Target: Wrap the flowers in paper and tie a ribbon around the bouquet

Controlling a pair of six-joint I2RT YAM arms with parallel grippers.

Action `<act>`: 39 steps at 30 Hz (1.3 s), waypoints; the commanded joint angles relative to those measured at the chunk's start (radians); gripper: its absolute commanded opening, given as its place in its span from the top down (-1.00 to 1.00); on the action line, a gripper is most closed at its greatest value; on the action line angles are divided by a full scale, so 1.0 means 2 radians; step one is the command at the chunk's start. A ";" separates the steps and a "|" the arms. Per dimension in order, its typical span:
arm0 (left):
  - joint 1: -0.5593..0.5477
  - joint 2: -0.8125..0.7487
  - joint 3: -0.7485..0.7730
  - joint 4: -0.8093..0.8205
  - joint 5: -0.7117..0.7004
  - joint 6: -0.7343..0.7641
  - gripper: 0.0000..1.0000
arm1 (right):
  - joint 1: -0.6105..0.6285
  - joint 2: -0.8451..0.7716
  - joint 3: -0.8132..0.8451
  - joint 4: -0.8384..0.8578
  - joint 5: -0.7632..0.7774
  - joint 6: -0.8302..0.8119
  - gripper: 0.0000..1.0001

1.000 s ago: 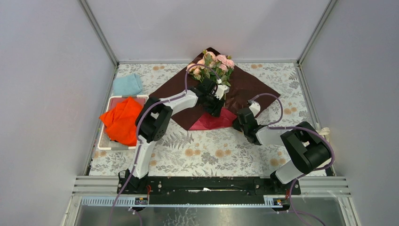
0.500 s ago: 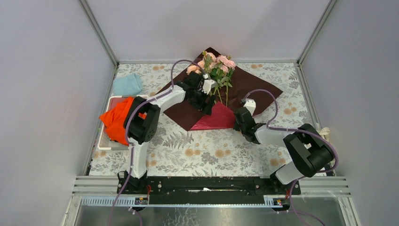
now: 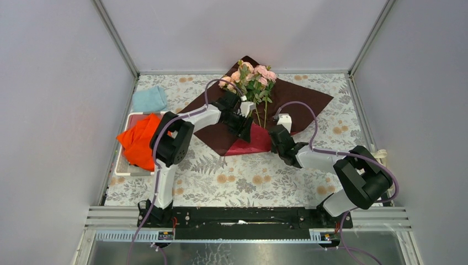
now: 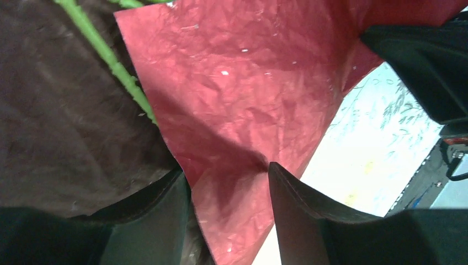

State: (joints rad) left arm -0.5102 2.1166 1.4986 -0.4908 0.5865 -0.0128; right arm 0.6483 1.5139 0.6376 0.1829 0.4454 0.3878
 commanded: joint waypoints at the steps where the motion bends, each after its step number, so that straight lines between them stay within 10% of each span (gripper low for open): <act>1: -0.014 0.024 0.013 0.039 0.054 -0.025 -0.21 | 0.005 -0.023 0.013 -0.010 0.006 -0.015 0.88; 5: -0.018 0.039 0.026 0.039 0.076 -0.038 -0.15 | 0.005 -0.028 0.023 -0.026 0.021 -0.025 0.89; 12: -0.005 0.029 0.018 0.054 0.042 -0.044 0.67 | 0.023 -0.019 0.044 -0.051 0.051 -0.087 0.88; 17: -0.006 0.046 0.038 0.053 0.042 -0.049 0.87 | 0.047 -0.003 0.069 -0.071 0.082 -0.140 0.88; 29: 0.001 0.063 0.023 0.036 0.038 -0.081 0.67 | 0.082 0.016 0.089 -0.033 0.024 -0.326 0.85; 39: 0.040 0.024 0.031 0.026 0.015 -0.071 -0.09 | 0.091 0.049 0.116 -0.068 0.010 -0.437 0.86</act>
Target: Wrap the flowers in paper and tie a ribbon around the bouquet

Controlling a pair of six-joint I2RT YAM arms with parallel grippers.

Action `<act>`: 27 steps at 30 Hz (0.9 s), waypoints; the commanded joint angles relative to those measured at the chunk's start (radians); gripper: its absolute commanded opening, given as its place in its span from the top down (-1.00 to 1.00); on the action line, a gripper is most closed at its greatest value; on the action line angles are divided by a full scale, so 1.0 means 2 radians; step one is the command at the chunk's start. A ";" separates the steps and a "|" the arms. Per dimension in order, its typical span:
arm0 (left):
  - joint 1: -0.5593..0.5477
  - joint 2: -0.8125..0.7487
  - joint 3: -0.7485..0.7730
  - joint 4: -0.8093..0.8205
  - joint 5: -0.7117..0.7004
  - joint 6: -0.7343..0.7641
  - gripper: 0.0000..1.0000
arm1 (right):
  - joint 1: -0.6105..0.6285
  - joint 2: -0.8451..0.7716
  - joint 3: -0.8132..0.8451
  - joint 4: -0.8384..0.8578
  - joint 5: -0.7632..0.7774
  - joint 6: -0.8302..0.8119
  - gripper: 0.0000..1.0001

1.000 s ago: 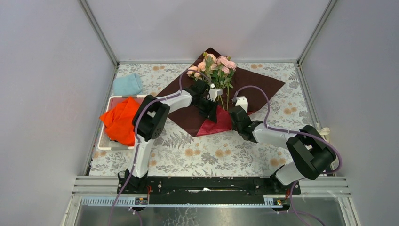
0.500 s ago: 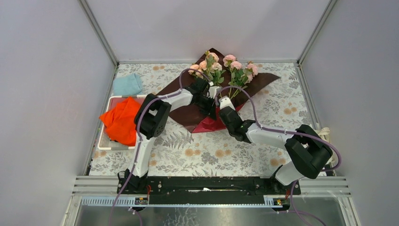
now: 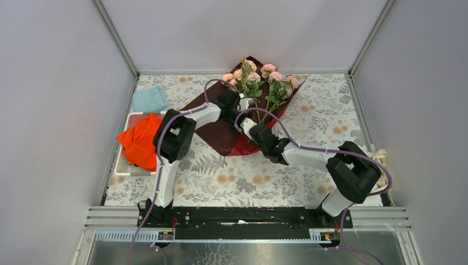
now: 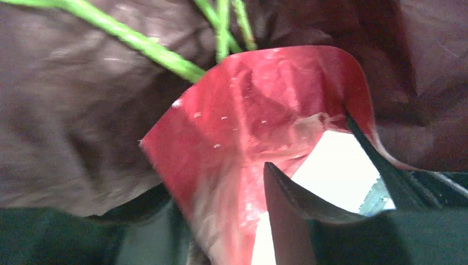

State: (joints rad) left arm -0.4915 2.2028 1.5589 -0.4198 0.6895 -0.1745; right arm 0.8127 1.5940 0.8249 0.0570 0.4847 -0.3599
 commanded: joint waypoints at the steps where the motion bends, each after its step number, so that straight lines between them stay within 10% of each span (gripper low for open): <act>1: 0.036 -0.020 0.006 -0.011 -0.041 0.014 -0.19 | 0.010 0.012 0.023 -0.008 -0.008 -0.072 0.86; 16: 0.016 -0.012 0.190 -0.052 0.004 0.057 -0.97 | 0.046 0.051 0.039 -0.025 0.035 -0.143 0.90; 27: -0.028 0.031 0.273 -0.024 0.061 0.008 -0.97 | 0.053 0.065 0.047 -0.044 0.040 -0.150 0.91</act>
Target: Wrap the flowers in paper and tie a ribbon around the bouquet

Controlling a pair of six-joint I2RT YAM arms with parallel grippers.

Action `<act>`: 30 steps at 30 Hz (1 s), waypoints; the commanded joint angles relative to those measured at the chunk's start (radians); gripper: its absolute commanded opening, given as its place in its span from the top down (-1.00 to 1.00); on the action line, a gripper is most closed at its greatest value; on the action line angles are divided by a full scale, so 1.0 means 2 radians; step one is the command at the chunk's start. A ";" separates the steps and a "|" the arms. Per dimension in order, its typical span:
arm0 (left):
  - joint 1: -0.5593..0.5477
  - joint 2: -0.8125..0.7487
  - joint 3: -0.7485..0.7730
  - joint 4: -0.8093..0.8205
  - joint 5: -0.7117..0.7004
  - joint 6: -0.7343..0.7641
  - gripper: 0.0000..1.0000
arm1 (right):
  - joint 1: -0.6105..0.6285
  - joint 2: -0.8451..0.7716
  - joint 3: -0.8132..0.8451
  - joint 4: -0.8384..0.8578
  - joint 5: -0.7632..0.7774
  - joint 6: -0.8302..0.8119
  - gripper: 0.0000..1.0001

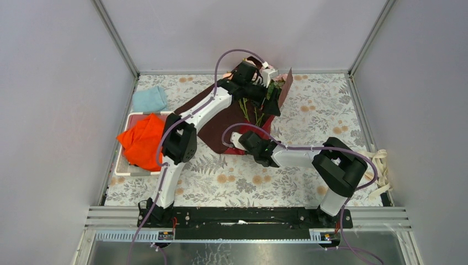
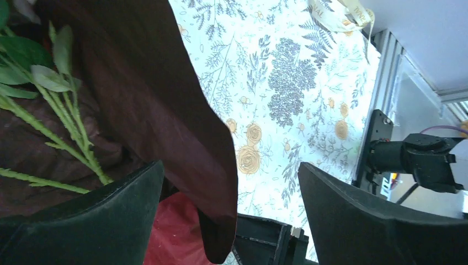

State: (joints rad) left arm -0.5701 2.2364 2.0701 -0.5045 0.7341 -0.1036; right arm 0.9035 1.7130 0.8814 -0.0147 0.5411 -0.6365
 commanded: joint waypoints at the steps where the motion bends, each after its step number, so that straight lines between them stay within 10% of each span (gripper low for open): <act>1: 0.011 0.012 0.021 0.019 0.045 -0.030 -0.97 | 0.007 0.006 0.018 -0.008 0.013 -0.012 0.91; 18: -0.025 0.063 0.064 0.031 -0.128 -0.023 -0.92 | 0.008 0.003 0.014 -0.005 0.013 -0.018 0.91; 27: -0.028 0.034 0.054 0.008 -0.140 -0.007 0.96 | 0.010 -0.002 0.013 -0.009 0.020 -0.018 0.91; 30: -0.014 0.013 0.026 -0.002 -0.146 -0.006 1.00 | 0.010 -0.007 0.013 -0.013 0.023 -0.010 0.85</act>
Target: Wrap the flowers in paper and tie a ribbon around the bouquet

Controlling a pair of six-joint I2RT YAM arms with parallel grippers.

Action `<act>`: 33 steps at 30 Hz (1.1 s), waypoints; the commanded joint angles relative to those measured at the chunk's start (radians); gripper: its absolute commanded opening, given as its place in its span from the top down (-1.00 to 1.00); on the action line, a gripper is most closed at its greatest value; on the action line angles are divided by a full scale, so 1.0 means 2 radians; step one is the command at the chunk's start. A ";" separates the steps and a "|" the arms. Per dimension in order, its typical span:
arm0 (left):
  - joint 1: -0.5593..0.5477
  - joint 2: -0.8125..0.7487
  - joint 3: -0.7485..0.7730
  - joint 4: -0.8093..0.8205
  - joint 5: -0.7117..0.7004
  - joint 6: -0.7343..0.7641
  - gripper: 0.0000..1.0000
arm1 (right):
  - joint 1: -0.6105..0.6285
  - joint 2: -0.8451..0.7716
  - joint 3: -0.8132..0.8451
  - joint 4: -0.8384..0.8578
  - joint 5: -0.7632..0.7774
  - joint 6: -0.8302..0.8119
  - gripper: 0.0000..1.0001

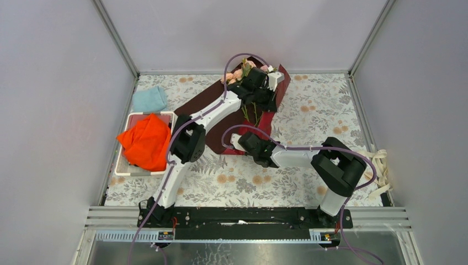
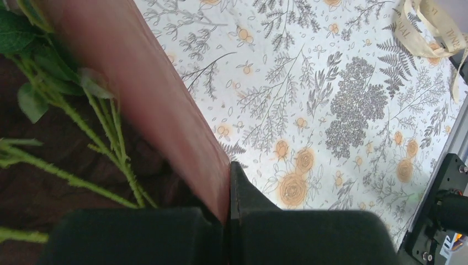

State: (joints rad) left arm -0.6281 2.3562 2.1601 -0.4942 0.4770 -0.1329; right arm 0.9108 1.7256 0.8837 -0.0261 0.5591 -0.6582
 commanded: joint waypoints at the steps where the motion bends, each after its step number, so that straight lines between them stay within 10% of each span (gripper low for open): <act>1: 0.023 -0.053 -0.031 -0.009 -0.018 0.010 1.00 | 0.006 -0.015 0.011 -0.009 0.014 0.004 0.82; 8: 0.083 -0.068 -0.139 -0.002 -0.009 0.012 1.00 | 0.006 -0.026 0.002 -0.018 0.014 0.023 0.58; 14: 0.111 -0.048 -0.193 0.025 0.003 0.007 1.00 | 0.006 -0.053 0.002 -0.033 -0.023 0.047 -0.02; 21: 0.123 -0.038 -0.215 0.050 0.007 0.000 1.00 | 0.005 -0.171 -0.025 -0.049 -0.165 0.052 -0.36; 28: 0.129 -0.043 -0.242 0.066 0.024 -0.013 1.00 | -0.090 -0.235 -0.003 -0.060 -0.437 0.170 -0.42; 33: 0.130 -0.044 -0.248 0.068 0.030 -0.017 1.00 | -0.175 -0.142 0.016 0.064 -0.460 0.353 -0.15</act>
State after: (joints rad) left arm -0.3775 2.2765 1.6855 -0.3820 0.5243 -0.1555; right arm 0.6640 1.2942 0.8532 -0.0669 -0.2081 -0.2855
